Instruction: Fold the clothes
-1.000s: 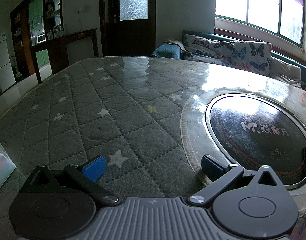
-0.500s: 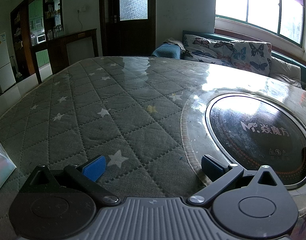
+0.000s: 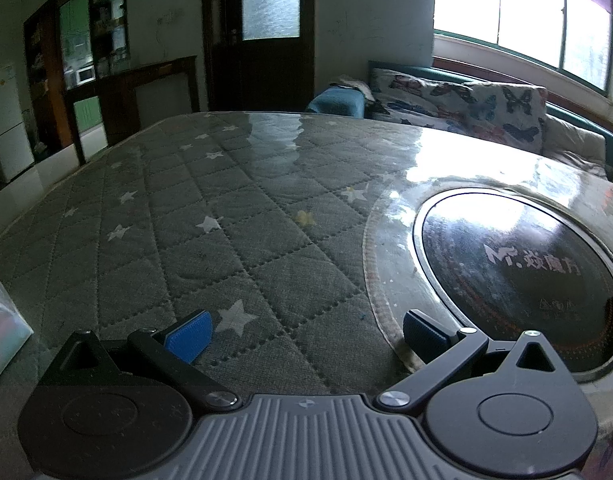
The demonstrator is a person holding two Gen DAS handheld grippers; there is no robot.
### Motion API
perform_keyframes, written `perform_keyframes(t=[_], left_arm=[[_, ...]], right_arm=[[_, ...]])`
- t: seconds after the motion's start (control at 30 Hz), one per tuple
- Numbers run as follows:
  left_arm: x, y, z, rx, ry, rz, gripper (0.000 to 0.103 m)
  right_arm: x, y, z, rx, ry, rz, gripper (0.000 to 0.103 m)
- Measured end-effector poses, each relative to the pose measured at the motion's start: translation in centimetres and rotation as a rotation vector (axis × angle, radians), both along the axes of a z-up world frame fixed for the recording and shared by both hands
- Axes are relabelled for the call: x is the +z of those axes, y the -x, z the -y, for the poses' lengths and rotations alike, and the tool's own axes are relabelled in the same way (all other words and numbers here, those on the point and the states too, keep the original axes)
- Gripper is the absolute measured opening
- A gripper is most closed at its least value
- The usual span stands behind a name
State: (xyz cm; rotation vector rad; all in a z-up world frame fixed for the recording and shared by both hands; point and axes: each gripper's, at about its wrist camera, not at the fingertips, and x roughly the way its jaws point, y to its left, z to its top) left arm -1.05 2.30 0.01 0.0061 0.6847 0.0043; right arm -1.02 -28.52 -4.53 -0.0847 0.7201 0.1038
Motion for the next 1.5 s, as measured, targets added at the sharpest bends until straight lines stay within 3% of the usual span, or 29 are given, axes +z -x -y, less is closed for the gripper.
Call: perform_keyframes(t=[1.5], left_arm=[[0.17, -0.06, 0.34, 0.029, -0.006, -0.001, 0.103]], right_arm=[[0.00, 0.00, 0.10, 0.000, -0.001, 0.000, 0.103]])
